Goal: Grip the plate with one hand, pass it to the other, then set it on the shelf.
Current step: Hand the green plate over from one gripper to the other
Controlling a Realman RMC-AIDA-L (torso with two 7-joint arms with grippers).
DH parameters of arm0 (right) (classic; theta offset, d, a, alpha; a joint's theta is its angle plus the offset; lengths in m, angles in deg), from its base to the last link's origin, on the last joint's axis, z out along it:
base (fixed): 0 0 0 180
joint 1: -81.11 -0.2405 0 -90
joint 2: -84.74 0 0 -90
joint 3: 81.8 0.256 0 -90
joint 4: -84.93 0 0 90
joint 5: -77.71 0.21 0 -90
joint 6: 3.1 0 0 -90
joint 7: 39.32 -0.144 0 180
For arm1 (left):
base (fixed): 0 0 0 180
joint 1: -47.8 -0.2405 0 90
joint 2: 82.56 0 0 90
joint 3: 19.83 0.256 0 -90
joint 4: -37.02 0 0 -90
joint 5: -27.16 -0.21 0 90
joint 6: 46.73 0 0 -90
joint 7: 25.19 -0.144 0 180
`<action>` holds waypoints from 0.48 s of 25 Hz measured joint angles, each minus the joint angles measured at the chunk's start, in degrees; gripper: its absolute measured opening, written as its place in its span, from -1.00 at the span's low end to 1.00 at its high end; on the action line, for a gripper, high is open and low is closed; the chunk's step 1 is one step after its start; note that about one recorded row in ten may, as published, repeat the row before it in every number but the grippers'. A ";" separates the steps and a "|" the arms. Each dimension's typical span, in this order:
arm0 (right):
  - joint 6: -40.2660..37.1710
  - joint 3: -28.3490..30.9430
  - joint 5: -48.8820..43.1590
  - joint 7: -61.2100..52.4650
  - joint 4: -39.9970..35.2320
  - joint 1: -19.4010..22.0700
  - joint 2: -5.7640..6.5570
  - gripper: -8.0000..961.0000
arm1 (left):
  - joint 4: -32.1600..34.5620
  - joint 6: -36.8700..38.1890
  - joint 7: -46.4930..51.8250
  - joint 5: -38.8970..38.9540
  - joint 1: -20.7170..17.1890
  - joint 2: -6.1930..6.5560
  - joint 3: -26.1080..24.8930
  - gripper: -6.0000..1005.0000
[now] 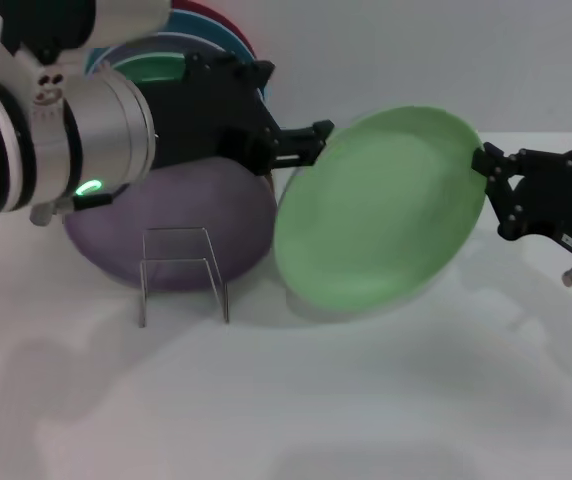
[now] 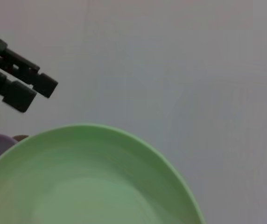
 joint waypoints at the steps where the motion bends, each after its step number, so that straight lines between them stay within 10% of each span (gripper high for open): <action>1: -0.05 -0.11 0.06 0.19 -0.81 -1.13 -0.03 -0.96 | 0.00 0.00 0.32 -0.03 -0.03 0.12 0.62 0.60; 12: 0.39 -0.60 -0.05 0.26 -3.82 -4.23 -0.15 -0.96 | 3.19 1.05 0.36 -0.24 1.00 0.23 2.86 0.60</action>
